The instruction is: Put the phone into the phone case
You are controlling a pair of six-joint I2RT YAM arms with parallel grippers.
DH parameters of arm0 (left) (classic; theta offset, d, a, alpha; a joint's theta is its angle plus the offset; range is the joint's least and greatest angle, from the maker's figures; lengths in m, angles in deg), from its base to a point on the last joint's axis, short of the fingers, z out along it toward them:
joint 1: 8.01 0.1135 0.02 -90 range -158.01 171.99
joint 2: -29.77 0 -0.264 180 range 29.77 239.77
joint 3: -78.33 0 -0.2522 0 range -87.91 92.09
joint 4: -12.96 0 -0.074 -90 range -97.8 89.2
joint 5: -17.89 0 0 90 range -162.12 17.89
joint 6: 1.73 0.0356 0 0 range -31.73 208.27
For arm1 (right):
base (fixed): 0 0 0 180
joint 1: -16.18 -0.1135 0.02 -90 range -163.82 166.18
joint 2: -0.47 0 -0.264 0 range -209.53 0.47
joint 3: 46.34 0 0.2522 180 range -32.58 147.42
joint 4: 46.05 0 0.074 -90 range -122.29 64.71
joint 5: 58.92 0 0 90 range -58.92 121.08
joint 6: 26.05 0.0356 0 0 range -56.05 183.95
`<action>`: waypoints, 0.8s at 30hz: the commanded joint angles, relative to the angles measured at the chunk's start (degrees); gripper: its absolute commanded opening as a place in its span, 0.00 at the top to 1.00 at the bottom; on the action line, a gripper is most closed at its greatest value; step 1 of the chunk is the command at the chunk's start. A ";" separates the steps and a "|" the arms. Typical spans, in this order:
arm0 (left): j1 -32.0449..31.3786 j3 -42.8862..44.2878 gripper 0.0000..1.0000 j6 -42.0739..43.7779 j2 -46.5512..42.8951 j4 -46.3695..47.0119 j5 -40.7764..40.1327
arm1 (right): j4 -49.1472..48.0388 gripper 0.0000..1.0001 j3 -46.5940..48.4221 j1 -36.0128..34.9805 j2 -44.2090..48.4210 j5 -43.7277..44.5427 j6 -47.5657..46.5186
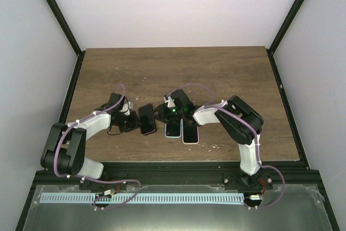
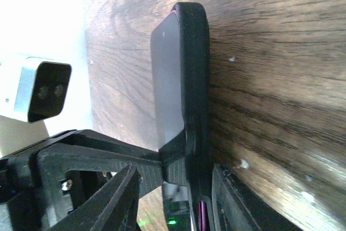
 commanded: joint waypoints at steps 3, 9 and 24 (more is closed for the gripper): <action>0.59 -0.36 0.86 1.18 0.28 1.71 -0.01 | -5.14 0.61 0.74 -1.23 -1.35 -4.89 0.91; 0.75 -1.01 0.88 0.88 0.56 2.78 0.81 | -3.67 0.61 1.55 -1.32 -2.30 -5.96 -0.37; 0.73 -1.28 0.80 -1.77 0.03 5.94 6.58 | 8.84 0.86 5.50 -1.64 -2.28 -2.89 -5.44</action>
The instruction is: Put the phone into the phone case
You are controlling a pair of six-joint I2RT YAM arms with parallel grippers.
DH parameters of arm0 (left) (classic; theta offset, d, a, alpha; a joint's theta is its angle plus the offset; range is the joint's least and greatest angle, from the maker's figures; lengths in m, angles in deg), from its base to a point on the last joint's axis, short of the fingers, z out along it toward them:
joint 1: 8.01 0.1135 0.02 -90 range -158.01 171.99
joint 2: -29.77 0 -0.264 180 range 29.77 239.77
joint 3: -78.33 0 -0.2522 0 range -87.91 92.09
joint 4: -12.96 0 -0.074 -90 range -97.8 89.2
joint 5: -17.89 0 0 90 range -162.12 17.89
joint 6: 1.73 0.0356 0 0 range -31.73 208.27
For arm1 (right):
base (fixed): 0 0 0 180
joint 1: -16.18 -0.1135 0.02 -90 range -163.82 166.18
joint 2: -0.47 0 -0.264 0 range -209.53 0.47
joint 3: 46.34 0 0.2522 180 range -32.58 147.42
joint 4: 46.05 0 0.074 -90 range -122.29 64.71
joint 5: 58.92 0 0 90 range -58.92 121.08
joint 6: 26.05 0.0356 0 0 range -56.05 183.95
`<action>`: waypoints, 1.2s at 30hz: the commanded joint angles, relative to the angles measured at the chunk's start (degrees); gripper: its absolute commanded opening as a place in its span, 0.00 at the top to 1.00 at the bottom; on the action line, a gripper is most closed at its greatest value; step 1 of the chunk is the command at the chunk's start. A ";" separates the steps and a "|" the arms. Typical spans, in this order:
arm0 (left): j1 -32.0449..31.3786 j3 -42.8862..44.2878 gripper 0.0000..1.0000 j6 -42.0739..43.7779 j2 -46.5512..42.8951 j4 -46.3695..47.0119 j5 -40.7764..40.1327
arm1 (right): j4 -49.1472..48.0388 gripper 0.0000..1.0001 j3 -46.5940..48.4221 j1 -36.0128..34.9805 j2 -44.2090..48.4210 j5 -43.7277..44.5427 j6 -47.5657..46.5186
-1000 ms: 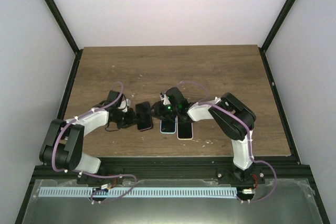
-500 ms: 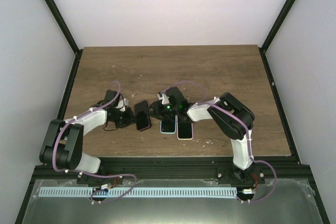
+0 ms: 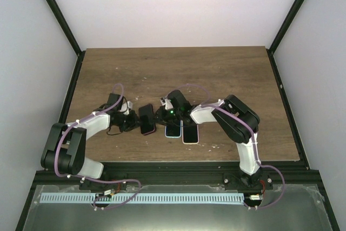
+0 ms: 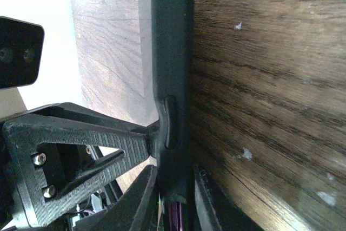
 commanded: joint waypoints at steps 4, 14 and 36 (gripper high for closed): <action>-0.20 0.22 0.75 -2.23 -2.46 2.95 7.05 | 2.22 0.94 1.98 -0.56 1.53 -0.41 -1.67; 0.39 6.13 0.40 -2.71 -15.16 -4.54 7.62 | -5.18 0.99 -4.53 2.98 10.19 -5.60 -1.41; 0.99 5.81 0.25 -17.41 -31.64 17.65 28.56 | -28.40 0.99 -14.77 6.56 34.04 -23.89 9.11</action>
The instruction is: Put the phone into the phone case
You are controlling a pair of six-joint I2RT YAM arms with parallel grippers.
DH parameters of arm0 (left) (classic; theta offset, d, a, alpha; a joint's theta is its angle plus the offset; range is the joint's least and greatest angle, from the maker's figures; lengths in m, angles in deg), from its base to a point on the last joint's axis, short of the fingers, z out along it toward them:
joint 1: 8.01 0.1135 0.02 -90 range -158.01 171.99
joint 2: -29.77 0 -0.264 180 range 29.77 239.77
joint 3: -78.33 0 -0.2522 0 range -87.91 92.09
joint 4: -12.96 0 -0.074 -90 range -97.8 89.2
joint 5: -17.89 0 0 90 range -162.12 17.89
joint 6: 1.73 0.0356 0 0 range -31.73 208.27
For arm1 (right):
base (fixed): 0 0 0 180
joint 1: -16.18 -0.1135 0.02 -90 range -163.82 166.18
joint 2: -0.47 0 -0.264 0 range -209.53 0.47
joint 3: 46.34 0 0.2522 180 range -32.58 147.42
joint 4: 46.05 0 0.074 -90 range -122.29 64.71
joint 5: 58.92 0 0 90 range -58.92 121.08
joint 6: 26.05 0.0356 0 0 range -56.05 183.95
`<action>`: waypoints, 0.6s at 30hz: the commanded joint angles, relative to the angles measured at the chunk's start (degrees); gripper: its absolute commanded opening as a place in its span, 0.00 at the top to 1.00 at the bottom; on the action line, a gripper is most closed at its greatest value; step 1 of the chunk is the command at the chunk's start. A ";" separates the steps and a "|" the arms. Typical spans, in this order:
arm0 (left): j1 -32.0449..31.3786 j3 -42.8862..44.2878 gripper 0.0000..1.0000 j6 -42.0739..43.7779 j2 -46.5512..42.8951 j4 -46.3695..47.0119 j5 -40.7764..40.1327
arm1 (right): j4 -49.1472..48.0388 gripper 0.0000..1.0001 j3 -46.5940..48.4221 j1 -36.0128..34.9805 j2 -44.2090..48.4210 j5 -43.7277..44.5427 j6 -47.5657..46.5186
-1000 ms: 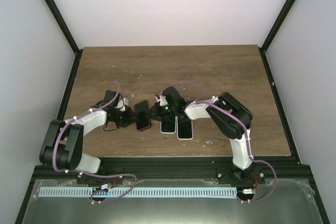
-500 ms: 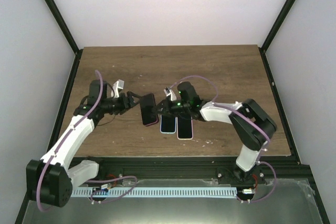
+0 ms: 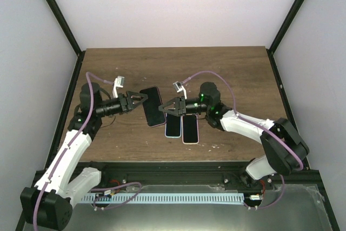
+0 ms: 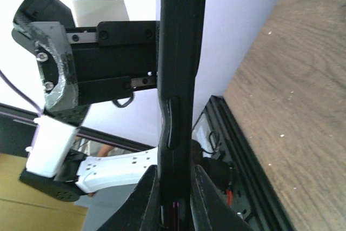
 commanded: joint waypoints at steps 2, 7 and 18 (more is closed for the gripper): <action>0.21 -2.42 0.27 -6.33 -1.45 11.22 5.43 | -10.58 0.99 -0.19 0.11 2.91 -4.12 5.55; 0.20 -5.68 0.30 -13.56 -2.62 21.52 6.66 | -15.48 0.99 -1.46 0.18 3.18 -4.50 9.06; 0.20 -6.15 0.39 -15.15 -2.84 22.53 6.24 | -17.65 0.99 -2.47 0.18 4.82 -3.99 11.25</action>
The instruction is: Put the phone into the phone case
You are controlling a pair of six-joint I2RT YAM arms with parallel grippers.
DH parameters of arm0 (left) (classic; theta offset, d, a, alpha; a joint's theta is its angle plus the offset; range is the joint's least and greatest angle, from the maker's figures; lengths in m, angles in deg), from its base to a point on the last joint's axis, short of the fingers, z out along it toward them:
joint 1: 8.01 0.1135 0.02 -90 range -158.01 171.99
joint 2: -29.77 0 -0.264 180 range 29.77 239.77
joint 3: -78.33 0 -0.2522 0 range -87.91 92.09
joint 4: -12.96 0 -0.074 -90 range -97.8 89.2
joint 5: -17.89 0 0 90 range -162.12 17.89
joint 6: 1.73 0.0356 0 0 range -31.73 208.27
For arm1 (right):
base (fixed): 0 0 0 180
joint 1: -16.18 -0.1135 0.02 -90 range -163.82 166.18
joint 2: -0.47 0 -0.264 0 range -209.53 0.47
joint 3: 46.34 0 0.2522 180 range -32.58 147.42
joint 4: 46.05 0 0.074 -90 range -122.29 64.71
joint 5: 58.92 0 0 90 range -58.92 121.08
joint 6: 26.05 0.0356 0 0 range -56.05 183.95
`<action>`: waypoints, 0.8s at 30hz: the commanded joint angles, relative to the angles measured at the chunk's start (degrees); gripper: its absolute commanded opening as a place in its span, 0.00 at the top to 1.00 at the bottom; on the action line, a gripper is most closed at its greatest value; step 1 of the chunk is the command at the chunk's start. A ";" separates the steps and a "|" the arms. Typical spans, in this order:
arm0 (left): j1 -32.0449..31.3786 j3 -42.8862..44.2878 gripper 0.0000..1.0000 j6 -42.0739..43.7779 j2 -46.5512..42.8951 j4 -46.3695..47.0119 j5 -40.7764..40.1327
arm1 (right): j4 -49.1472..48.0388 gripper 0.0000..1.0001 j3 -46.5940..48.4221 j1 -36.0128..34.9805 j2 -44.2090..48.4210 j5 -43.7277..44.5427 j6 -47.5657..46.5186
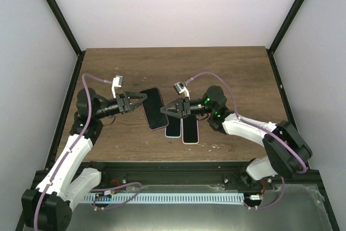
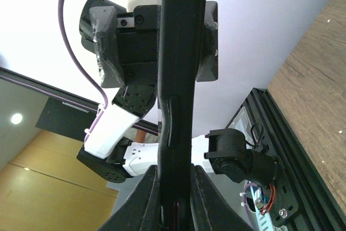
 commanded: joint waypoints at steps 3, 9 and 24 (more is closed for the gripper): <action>0.17 -0.93 0.51 -2.36 -0.62 3.82 0.30 | -5.08 0.99 0.55 0.11 2.86 -0.15 0.93; 0.19 -1.59 0.80 -3.78 -0.85 4.64 -0.52 | -5.21 0.99 -0.49 0.13 3.12 -0.10 1.14; 0.16 2.17 0.85 0.91 -0.19 -6.17 -1.75 | -2.09 0.98 0.20 0.05 2.36 1.41 1.54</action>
